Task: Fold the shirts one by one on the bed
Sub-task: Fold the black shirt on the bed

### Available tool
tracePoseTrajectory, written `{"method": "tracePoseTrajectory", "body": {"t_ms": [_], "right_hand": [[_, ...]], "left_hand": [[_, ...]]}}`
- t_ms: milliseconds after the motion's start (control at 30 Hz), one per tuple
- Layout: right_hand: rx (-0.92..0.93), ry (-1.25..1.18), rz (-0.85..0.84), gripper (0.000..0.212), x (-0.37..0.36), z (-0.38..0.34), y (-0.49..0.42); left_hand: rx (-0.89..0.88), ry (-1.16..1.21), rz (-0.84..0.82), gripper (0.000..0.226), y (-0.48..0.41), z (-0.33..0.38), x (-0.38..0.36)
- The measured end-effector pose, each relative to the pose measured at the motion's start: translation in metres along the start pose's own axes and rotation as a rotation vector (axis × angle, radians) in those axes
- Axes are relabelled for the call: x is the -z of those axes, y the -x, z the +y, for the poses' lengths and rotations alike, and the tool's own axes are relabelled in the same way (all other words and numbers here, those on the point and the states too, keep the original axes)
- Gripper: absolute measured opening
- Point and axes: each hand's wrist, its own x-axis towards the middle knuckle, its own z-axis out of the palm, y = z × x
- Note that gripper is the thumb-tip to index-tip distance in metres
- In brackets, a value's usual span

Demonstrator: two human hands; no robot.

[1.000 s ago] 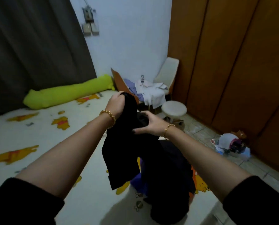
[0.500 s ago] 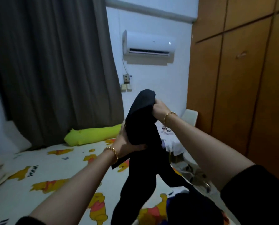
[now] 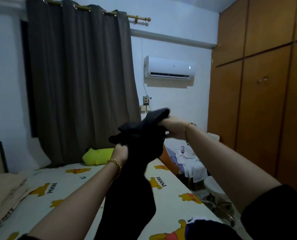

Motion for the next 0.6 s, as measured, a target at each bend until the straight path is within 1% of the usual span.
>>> {"method": "tracePoseTrajectory", "body": {"t_ms": [33, 67, 100, 133, 200, 267, 333, 367, 400, 500, 533, 600], "right_hand": [[-0.06, 0.117, -0.104, 0.018, -0.008, 0.005, 0.011], [-0.123, 0.22, -0.174, 0.032, -0.015, 0.01, 0.019], [-0.195, 0.304, -0.255, 0.045, -0.025, 0.013, 0.031], [-0.239, 0.346, -0.331, 0.052, -0.034, 0.016, 0.041], [-0.289, 0.345, -0.467, 0.052, -0.056, 0.023, 0.059], [-0.297, 0.33, -0.558, 0.044, -0.078, 0.028, 0.077], [-0.245, 0.265, -0.542, 0.022, -0.1, 0.03, 0.083], [-0.222, 0.241, -0.489, 0.012, -0.111, 0.03, 0.085], [-0.191, 0.242, -0.42, 0.012, -0.122, 0.029, 0.083], [-0.121, 0.308, -0.208, 0.032, -0.155, 0.024, 0.074], [-0.091, 0.314, -0.159, 0.034, -0.167, 0.021, 0.071], [-0.034, 0.293, -0.12, 0.036, -0.191, 0.014, 0.059]], "left_hand": [[0.031, 0.053, 0.031, 0.03, 0.002, 0.011, 0.008], [0.058, 0.114, 0.052, 0.034, 0.006, 0.019, 0.017], [0.078, 0.174, 0.058, 0.037, 0.01, 0.026, 0.025], [0.095, 0.23, 0.053, 0.039, 0.013, 0.032, 0.032], [0.124, 0.284, 0.027, 0.042, 0.024, 0.043, 0.048], [0.161, 0.334, -0.017, 0.044, 0.038, 0.052, 0.061], [0.158, 0.347, -0.067, 0.046, 0.048, 0.057, 0.074], [0.146, 0.325, -0.075, 0.046, 0.051, 0.058, 0.081], [0.126, 0.282, -0.067, 0.045, 0.054, 0.057, 0.089], [0.059, 0.069, -0.031, 0.045, 0.057, 0.048, 0.116], [0.046, -0.01, -0.02, 0.046, 0.056, 0.043, 0.126], [0.046, -0.116, -0.021, 0.048, 0.049, 0.029, 0.151]]}}
